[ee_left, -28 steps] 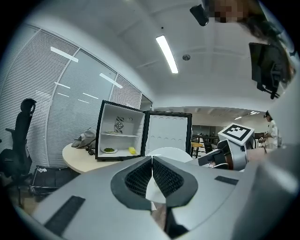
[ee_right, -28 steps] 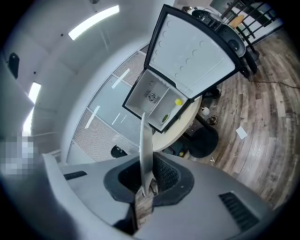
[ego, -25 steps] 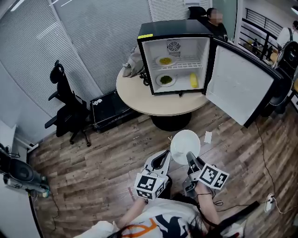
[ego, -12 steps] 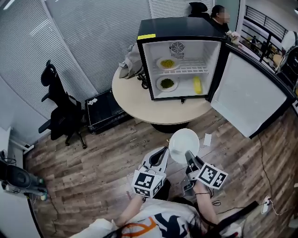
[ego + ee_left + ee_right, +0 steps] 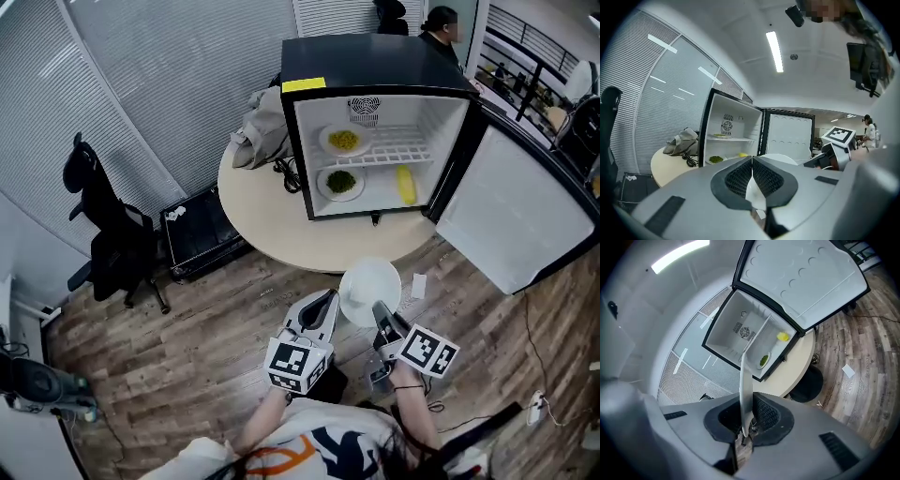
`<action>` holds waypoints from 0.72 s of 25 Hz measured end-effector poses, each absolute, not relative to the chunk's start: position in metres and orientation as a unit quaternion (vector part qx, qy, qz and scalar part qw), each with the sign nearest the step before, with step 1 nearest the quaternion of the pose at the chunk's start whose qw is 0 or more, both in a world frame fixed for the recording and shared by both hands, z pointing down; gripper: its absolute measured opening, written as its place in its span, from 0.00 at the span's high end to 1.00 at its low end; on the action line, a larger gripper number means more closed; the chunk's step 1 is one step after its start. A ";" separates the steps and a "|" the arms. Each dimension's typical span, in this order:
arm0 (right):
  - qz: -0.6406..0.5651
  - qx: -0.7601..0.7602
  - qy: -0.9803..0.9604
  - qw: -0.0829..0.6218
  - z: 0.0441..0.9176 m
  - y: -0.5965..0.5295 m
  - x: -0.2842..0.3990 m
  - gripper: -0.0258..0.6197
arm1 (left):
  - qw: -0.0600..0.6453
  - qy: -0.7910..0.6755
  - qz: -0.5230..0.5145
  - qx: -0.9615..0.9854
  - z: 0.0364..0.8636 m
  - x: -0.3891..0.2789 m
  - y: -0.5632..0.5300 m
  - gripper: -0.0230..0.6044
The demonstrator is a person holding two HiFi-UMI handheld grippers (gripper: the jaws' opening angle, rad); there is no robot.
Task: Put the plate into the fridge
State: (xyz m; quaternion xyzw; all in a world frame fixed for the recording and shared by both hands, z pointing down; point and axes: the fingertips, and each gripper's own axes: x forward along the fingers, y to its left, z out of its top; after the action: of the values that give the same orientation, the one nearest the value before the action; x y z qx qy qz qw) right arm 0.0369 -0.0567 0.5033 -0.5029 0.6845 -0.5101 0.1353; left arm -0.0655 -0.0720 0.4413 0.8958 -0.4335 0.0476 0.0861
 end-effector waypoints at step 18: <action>-0.502 -0.553 0.645 0.163 0.504 -0.128 0.026 0.91 | 0.094 -0.379 0.038 0.920 0.447 -0.090 -0.155 0.94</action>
State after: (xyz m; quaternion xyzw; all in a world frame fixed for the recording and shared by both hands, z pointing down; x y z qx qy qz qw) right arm 0.0262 -0.1280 0.5036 -0.5531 0.6448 -0.5017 0.1632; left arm -0.0901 -0.1550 0.4474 0.9199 -0.3787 0.0379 0.0940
